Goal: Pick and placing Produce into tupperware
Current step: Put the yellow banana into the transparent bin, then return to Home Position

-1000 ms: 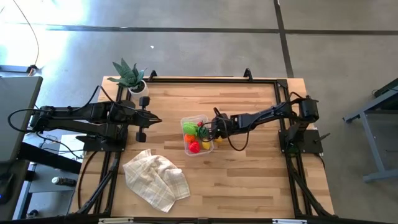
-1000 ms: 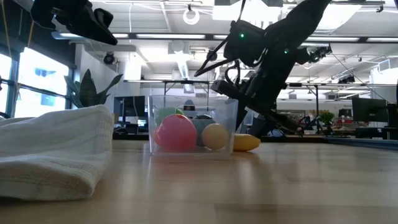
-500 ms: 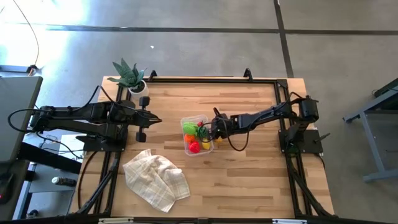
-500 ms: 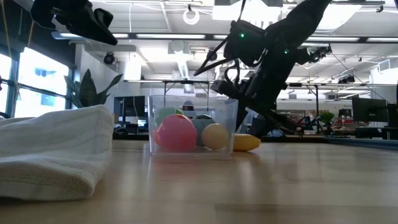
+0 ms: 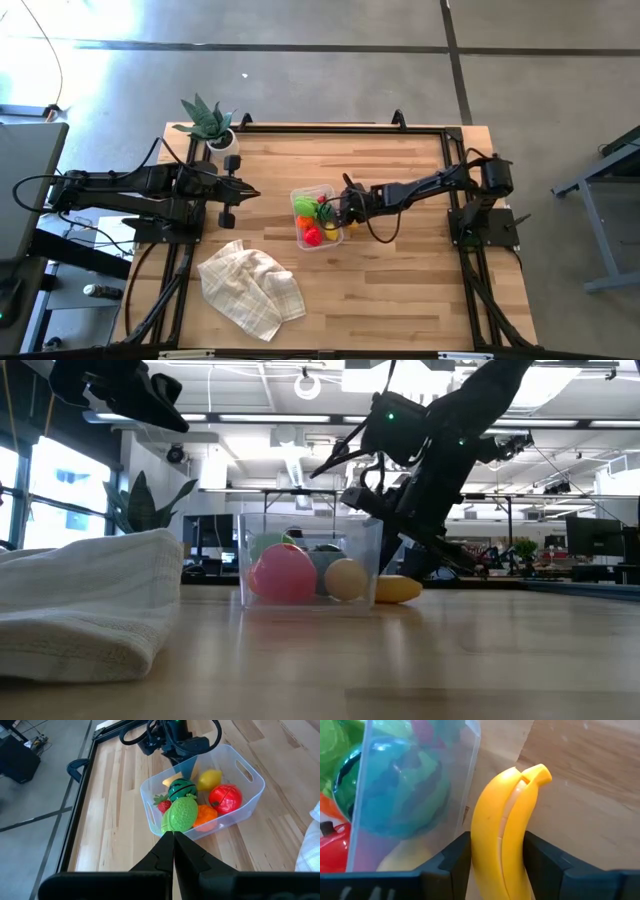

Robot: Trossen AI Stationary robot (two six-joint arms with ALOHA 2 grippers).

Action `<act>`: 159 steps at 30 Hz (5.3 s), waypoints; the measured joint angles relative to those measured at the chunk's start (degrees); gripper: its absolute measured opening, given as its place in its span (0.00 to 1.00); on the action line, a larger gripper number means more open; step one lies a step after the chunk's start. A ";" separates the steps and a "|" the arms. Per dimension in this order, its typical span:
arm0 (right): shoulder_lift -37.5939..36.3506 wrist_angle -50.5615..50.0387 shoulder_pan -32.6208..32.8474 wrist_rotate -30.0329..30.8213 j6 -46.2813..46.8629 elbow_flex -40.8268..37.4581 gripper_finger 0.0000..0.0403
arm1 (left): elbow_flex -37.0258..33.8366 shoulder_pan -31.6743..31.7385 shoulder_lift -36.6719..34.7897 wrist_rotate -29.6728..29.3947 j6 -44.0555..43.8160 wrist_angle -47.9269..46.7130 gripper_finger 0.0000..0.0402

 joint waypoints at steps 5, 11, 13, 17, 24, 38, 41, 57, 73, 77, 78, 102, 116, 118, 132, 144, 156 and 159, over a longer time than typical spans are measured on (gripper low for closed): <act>-2.69 -2.99 0.10 -0.81 -1.47 -0.21 0.36 | 0.00 0.01 0.00 0.00 0.00 0.01 0.01; -7.39 -12.34 0.04 1.04 -5.28 -0.14 0.36 | 0.00 0.00 0.00 -0.02 0.00 0.00 0.01; -9.61 -15.18 0.07 1.06 -6.28 -0.14 0.36 | 0.00 0.00 0.00 0.00 0.00 0.00 0.01; -14.49 -20.67 0.06 1.16 -9.00 -0.13 0.36 | 0.00 -0.01 0.00 0.00 0.00 0.02 0.01; -24.86 -22.37 0.35 1.35 -13.94 -0.07 0.36 | 0.00 -0.01 0.00 -0.01 0.00 -0.02 0.01; -29.69 1.21 4.02 -2.24 -20.12 0.07 0.36 | 0.00 0.00 0.00 -0.02 0.00 0.00 0.01; -26.13 4.18 3.98 -4.09 -20.06 0.64 0.36 | 0.00 -0.01 0.00 0.00 0.00 0.02 0.01; 2.87 -20.55 6.01 -2.87 -28.37 29.52 0.36 | 0.00 0.01 0.00 0.00 0.00 0.00 0.01; 8.60 -20.62 7.13 1.26 -28.41 29.73 0.36 | 0.00 0.01 0.00 0.00 0.00 0.00 0.01; 8.60 -20.64 7.10 1.24 -28.52 29.73 0.36 | 0.00 0.01 0.00 0.00 0.00 0.00 0.01; 8.60 -20.64 7.10 1.20 -28.52 29.73 0.37 | 0.00 0.00 0.00 -0.01 0.00 0.00 0.01; 10.98 -19.70 7.10 1.48 -29.59 29.62 0.43 | 0.00 0.01 0.00 0.00 0.00 0.00 0.01; 10.97 -19.74 7.13 0.43 -29.59 29.62 0.43 | 0.00 0.01 0.00 0.00 0.00 0.00 0.01; 10.68 -19.86 7.13 -0.49 -29.59 29.62 0.43 | 0.00 0.01 0.00 -0.01 0.00 0.00 0.01; 6.68 -23.93 7.13 -0.10 -29.59 29.65 0.43 | 0.00 -0.01 0.00 -0.01 0.00 0.02 0.01; -4.74 -28.41 6.84 2.16 -34.63 29.65 0.37 | 0.00 0.01 0.00 -0.02 0.00 0.00 0.01; -17.23 -37.93 11.93 6.78 -39.74 29.65 0.24 | 0.00 -0.01 0.00 -0.01 0.00 0.02 0.01; -19.82 -42.13 14.42 10.95 -40.11 29.65 0.20 | 0.00 -0.01 0.00 -0.01 0.00 0.00 0.01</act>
